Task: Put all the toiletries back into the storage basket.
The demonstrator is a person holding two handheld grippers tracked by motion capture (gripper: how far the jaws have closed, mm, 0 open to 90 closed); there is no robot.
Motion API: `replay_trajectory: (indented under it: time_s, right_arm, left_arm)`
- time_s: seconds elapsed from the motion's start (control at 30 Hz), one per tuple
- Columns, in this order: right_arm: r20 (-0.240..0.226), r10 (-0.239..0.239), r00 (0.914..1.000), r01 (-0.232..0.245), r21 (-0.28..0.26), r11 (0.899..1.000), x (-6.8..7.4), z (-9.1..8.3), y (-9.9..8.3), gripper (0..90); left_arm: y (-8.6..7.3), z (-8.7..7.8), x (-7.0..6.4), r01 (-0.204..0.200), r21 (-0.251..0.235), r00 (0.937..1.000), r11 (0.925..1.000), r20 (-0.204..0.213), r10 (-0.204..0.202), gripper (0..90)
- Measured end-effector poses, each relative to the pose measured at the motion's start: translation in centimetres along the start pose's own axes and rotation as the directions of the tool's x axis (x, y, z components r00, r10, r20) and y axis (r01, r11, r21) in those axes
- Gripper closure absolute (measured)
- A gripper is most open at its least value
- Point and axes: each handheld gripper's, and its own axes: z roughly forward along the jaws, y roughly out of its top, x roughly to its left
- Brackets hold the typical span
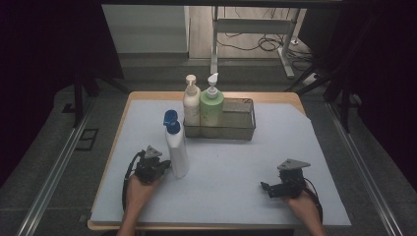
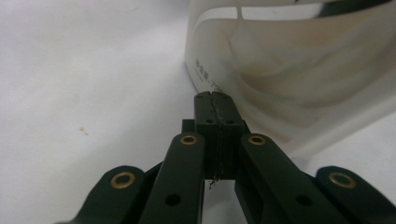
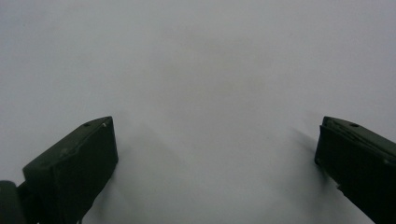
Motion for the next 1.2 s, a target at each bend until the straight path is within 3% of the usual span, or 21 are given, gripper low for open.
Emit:
replay_trajectory:
  time_s: [0.2, 0.8, 1.2]
  right_arm:
    - [0.000, -0.001, 1.0000, 0.001, 0.000, 1.000, 0.0, 0.0, 0.0, 0.0]
    - [0.000, 0.000, 1.0000, 0.000, 0.002, 1.000, 0.0, 0.0, 0.0, 0.0]
    - [0.000, 0.000, 1.0000, 0.000, 0.001, 1.000, 0.0, 0.0, 0.0, 0.0]
  left_arm:
    - [-0.1, 0.0, -0.6, 0.002, 0.005, 0.9998, 1.0000, 0.018, -0.002, 89.3]
    - [0.1, 0.6, -2.4, -0.058, 0.041, 0.9971, 0.9975, 0.051, 0.056, 89.3]
    - [0.5, 1.3, -3.7, -0.102, 0.049, 0.9919, 0.9936, 0.081, 0.098, 89.2]
